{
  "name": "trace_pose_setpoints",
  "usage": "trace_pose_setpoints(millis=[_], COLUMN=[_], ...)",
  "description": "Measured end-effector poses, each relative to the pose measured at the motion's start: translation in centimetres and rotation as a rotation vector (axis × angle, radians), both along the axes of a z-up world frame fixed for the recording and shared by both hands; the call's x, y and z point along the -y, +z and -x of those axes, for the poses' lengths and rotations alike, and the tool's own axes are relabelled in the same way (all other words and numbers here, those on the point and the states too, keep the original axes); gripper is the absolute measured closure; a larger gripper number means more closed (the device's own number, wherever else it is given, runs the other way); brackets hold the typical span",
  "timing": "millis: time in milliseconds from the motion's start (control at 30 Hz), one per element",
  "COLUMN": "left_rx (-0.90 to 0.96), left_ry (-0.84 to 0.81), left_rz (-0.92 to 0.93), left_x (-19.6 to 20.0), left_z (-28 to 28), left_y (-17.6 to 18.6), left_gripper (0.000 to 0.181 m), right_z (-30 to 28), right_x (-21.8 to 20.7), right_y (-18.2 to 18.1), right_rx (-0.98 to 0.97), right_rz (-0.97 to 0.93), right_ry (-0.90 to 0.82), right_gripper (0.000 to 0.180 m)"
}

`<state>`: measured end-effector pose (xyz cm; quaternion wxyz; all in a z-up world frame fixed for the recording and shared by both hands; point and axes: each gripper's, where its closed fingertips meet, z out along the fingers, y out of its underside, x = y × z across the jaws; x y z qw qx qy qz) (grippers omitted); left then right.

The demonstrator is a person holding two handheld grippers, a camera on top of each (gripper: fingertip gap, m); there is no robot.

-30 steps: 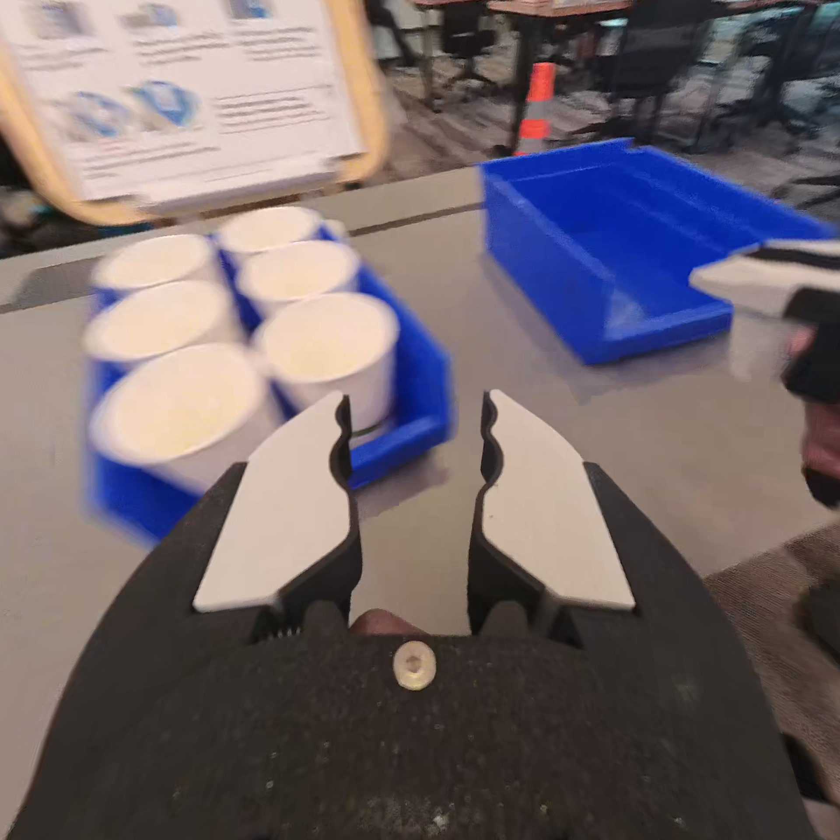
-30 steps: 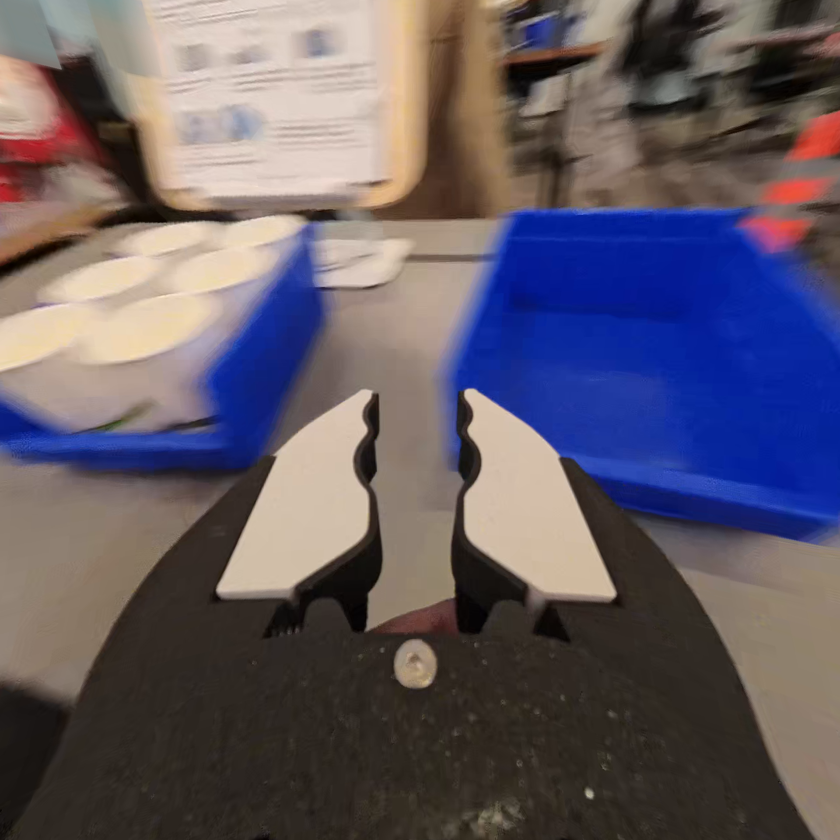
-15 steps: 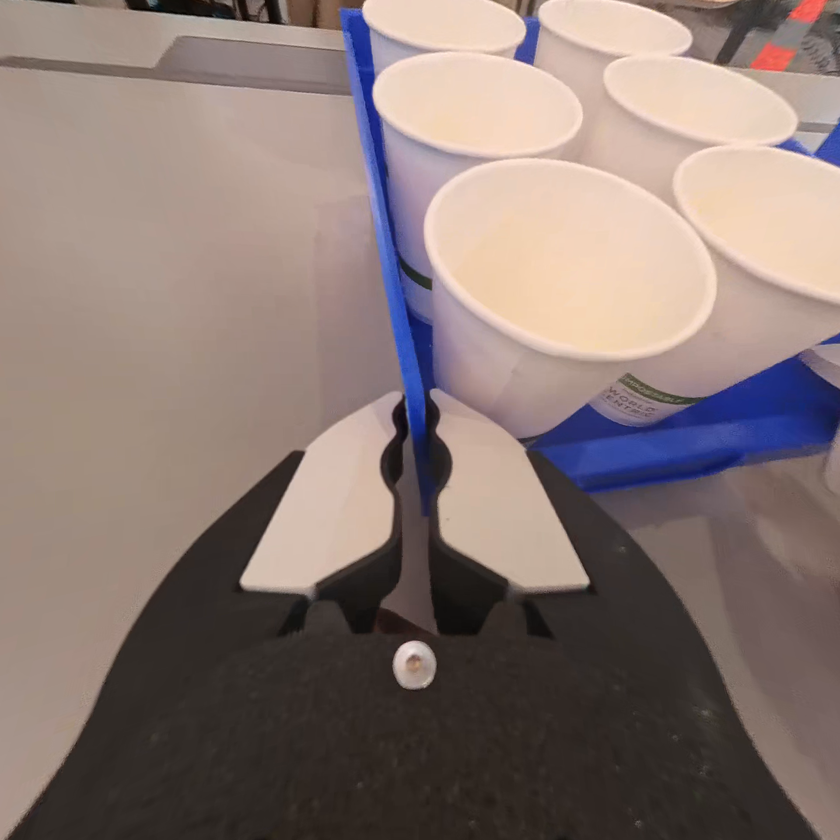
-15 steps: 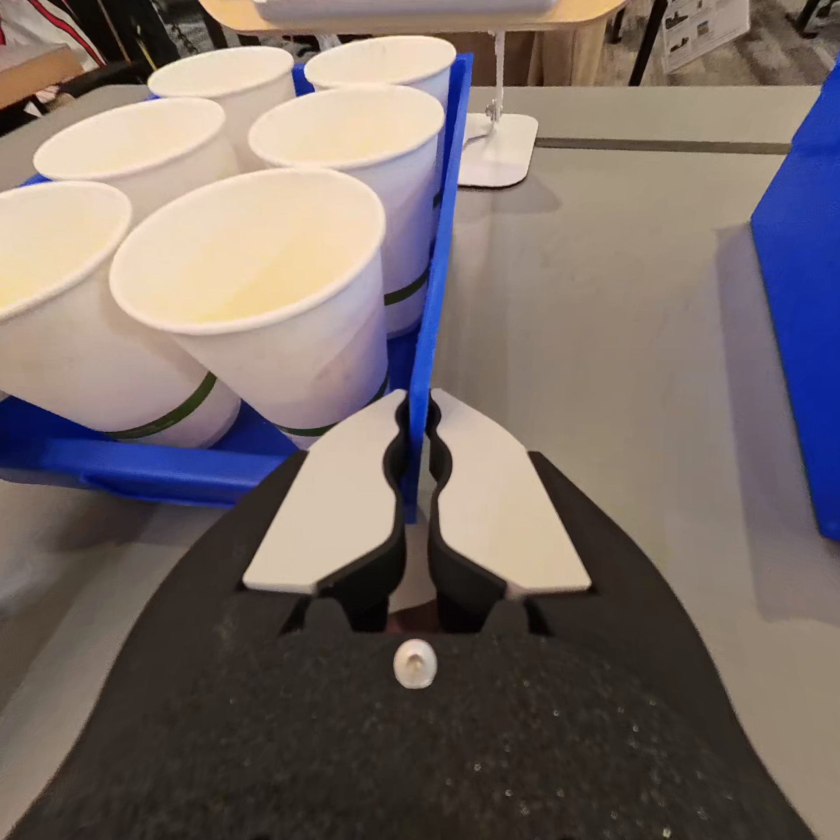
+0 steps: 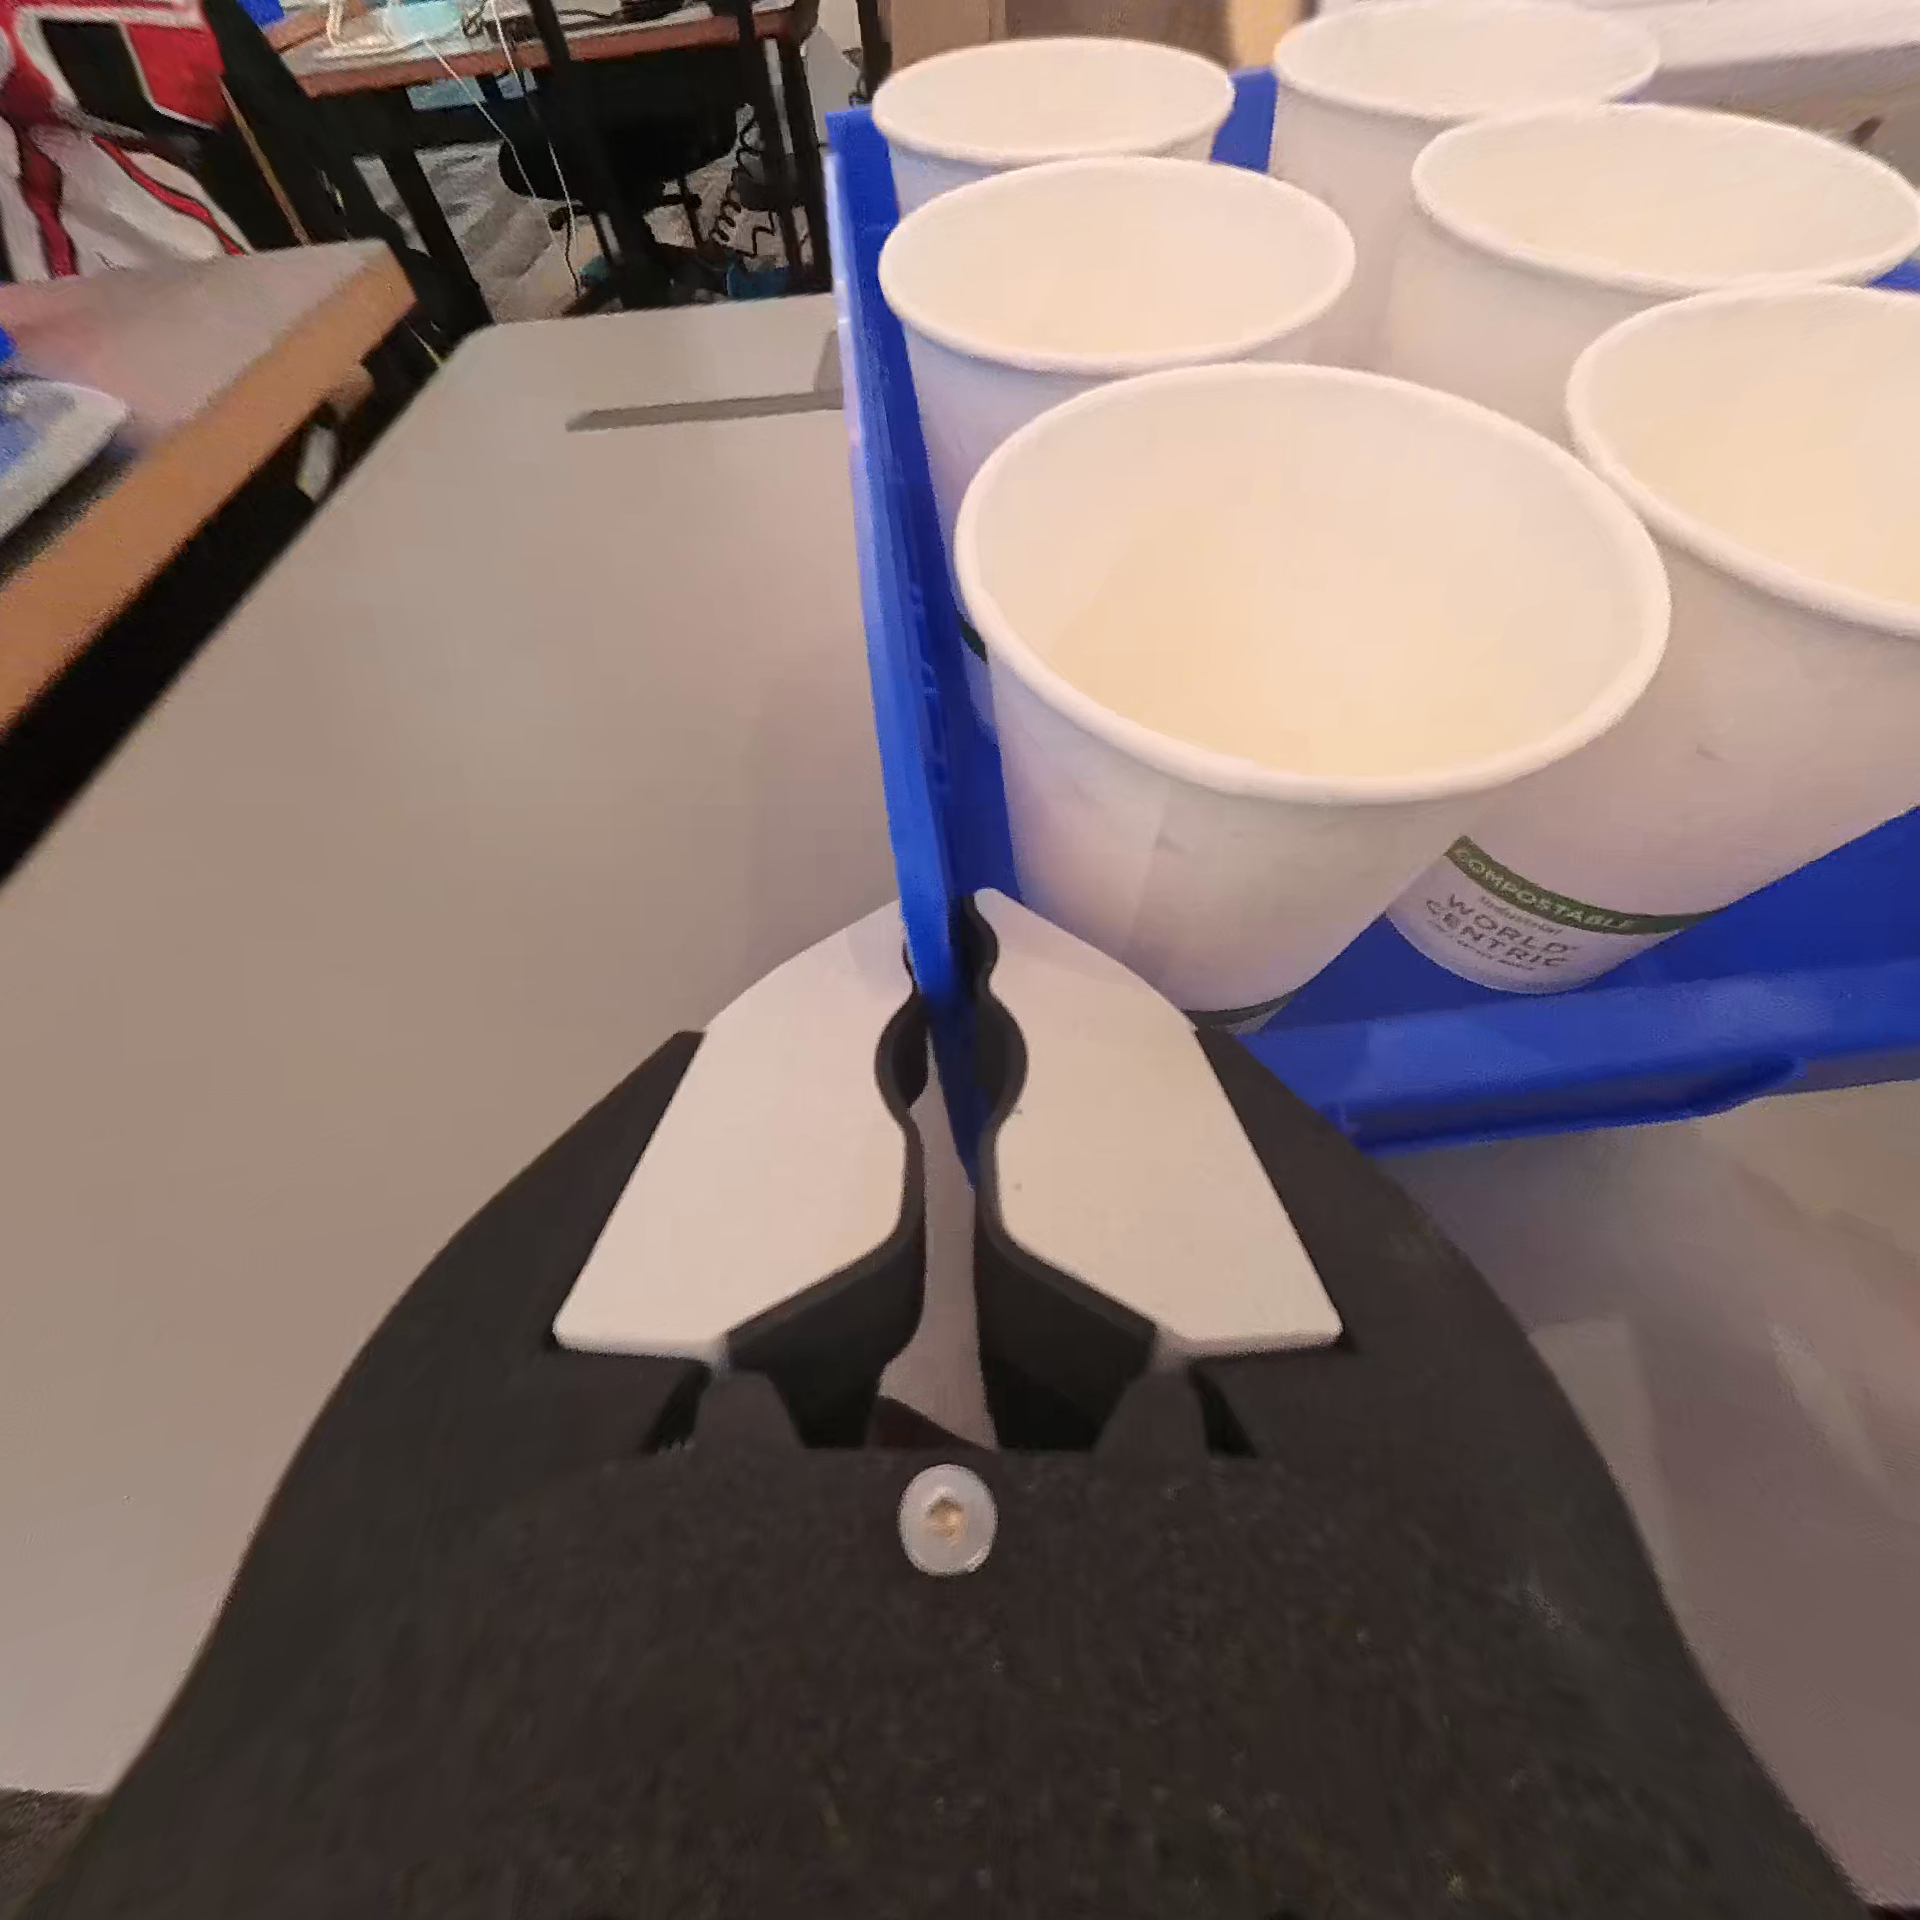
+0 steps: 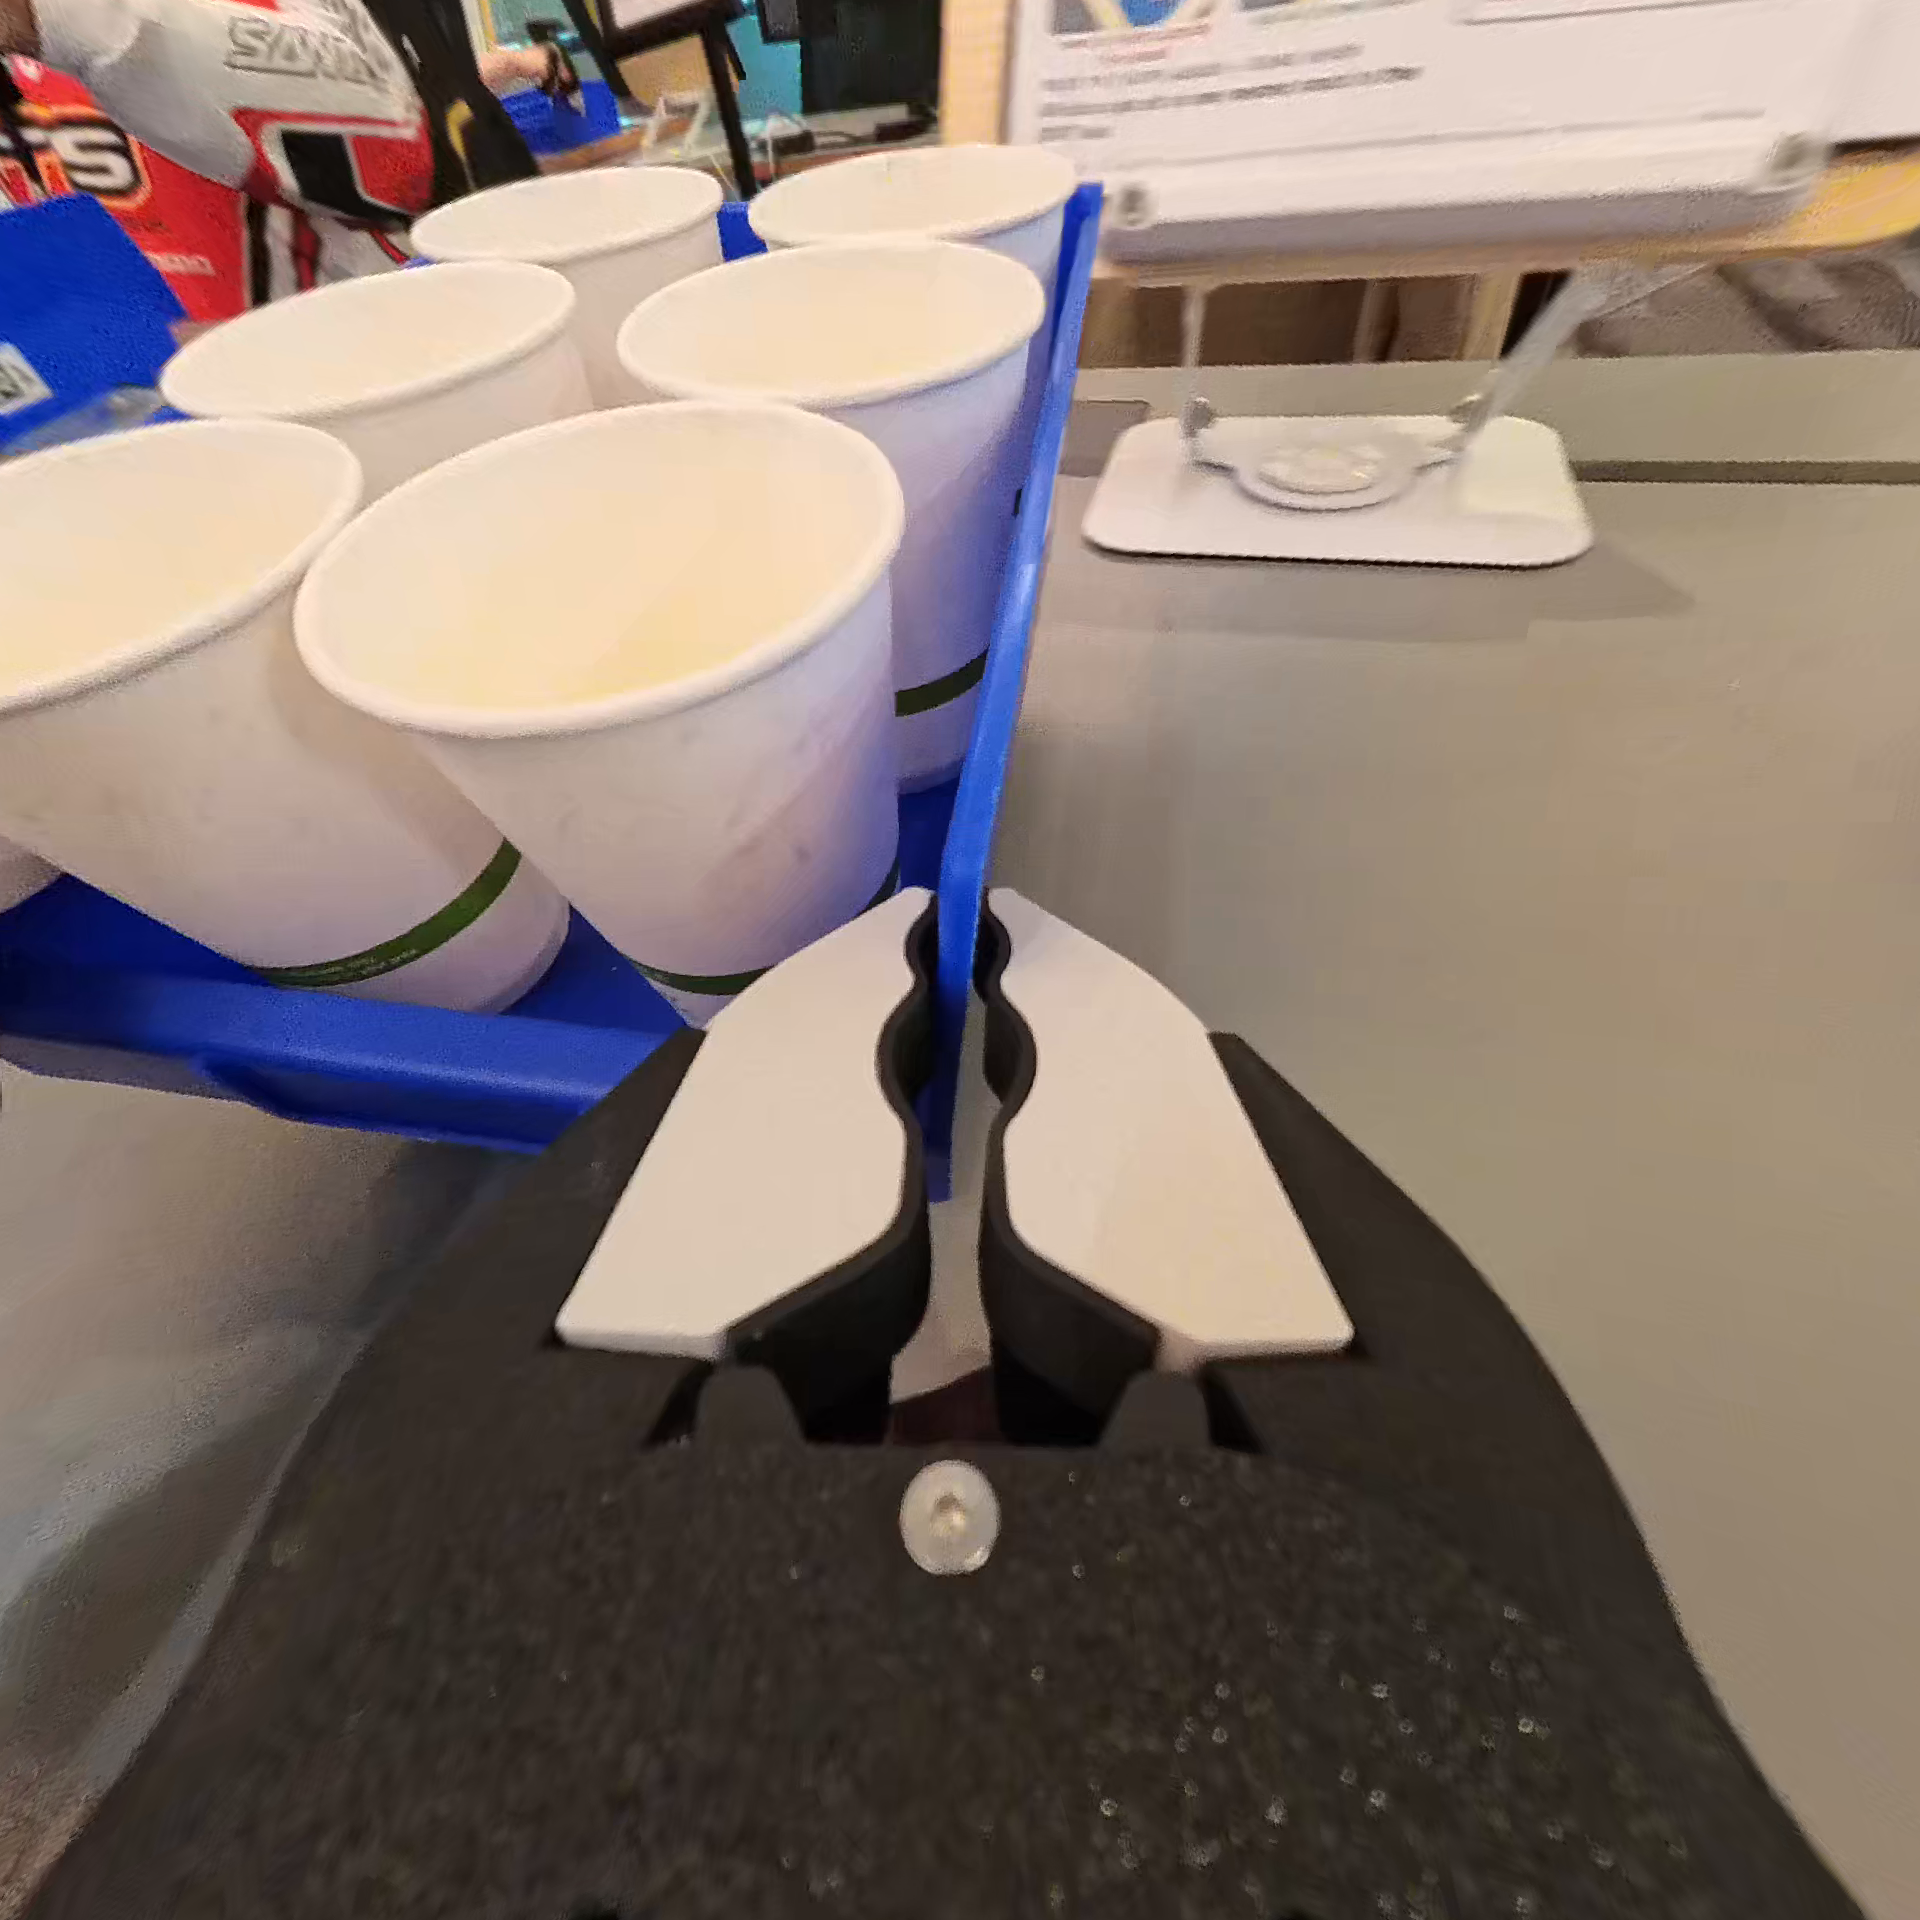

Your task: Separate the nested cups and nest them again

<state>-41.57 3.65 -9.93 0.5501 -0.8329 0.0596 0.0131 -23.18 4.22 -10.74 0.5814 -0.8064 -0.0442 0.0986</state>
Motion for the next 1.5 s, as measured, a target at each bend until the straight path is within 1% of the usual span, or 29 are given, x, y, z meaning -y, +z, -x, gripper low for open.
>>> trace_pose_setpoints(millis=[133,267,400,500,633,667,700,733,767,800,833,900,967,1033,1100,1167,1267,1333,1400,1500], left_rx=[-0.038,-0.028,0.002,0.053,0.07,0.07,0.06,0.048,0.041,0.048,0.072,0.162,0.234,0.304,0.343,0.329,0.263,0.252,0.287,0.315], left_ry=[-0.028,-0.059,-0.079,-0.101,-0.071,-0.055,-0.028,0.001,0.034,0.061,0.062,-0.025,-0.095,-0.139,-0.149,-0.159,-0.172,-0.192,-0.211,-0.213], left_rz=[0.021,0.028,0.037,0.033,0.047,0.044,0.052,0.068,0.07,0.053,0.029,-0.002,-0.002,-0.029,-0.039,-0.048,-0.056,-0.096,-0.121,-0.123], left_x=[-1.8,-3.8,-5.1,-5.8,-5.9,-5.8,-5.6,-5.1,-4.3,-3.4,-2.4,-0.2,1.8,3.6,4.8,5.6,6.3,6.5,6.7,7.0], left_z=[6.1,9.3,10.3,9.9,10.0,10.2,10.5,10.9,11.4,11.6,11.3,8.8,5.5,1.8,-2.1,-6.2,-11.8,-14.9,-17.3,-18.9], left_y=[0.2,-1.1,-2.7,-3.7,-3.7,-3.8,-3.9,-4.0,-3.8,-3.3,-2.5,-1.0,0.1,1.1,1.6,1.7,1.2,1.4,1.7,1.6], left_gripper=[0.179,0.179,0.179,0.178,0.177,0.173,0.152,0.139,0.138,0.138,0.138,0.138,0.131,0.131,0.129,0.124,0.121,0.115,0.115,0.115], right_z=[6.0,8.9,9.8,9.4,9.6,9.7,9.4,8.6,7.9,6.9,5.3,1.7,-2.2,-6.2,-9.9,-12.9,-17.6,-20.2,-22.1,-24.2], right_x=[-1.2,-2.6,-3.6,-4.0,-3.8,-3.5,-3.1,-2.6,-1.7,-0.7,0.1,1.6,2.8,3.8,4.8,6.0,7.2,7.7,7.8,7.6], right_y=[-0.8,-1.8,-2.8,-2.8,-2.8,-2.7,-2.5,-2.2,-1.8,-1.6,-1.3,-0.5,0.2,0.9,1.3,1.4,1.7,2.1,2.1,0.9], right_rx=[0.006,0.038,0.069,0.074,0.031,0.014,-0.003,-0.009,-0.023,-0.04,-0.059,-0.091,-0.082,-0.057,-0.021,0.028,0.078,0.066,0.043,0.048], right_rz=[0.019,0.039,0.072,0.07,0.106,0.117,0.119,0.119,0.125,0.14,0.147,0.134,0.11,0.071,0.043,0.024,-0.036,-0.073,-0.091,-0.039], right_ry=[0.005,-0.003,0.025,0.014,0.108,0.155,0.186,0.205,0.247,0.29,0.29,0.29,0.292,0.308,0.325,0.365,0.344,0.326,0.318,0.318], right_gripper=[0.174,0.174,0.173,0.172,0.167,0.166,0.158,0.142,0.138,0.14,0.142,0.141,0.14,0.137,0.134,0.133,0.126,0.125,0.125,0.123])
